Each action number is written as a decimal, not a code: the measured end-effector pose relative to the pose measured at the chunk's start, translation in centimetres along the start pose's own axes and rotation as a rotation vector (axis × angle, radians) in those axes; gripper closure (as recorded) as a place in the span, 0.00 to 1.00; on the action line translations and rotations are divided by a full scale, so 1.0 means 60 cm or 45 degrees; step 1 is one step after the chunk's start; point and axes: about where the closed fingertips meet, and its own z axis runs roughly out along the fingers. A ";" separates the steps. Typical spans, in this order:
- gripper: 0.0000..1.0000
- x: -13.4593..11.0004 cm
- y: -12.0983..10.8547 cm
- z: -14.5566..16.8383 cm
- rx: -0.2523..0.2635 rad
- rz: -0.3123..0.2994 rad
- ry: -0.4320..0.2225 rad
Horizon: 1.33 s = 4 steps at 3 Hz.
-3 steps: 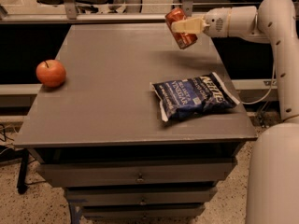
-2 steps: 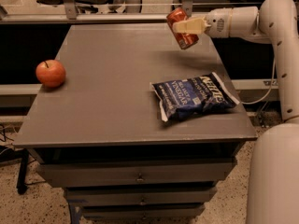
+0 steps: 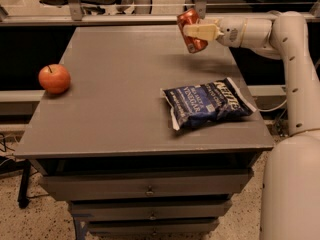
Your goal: Place coke can upright
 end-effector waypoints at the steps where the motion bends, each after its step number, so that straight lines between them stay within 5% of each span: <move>1: 1.00 0.006 0.002 -0.016 -0.043 -0.080 -0.057; 4: 1.00 0.052 -0.001 -0.060 -0.165 -0.173 -0.322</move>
Offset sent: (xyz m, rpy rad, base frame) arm -0.0197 -0.0455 -0.0291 0.0924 -0.1653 0.0494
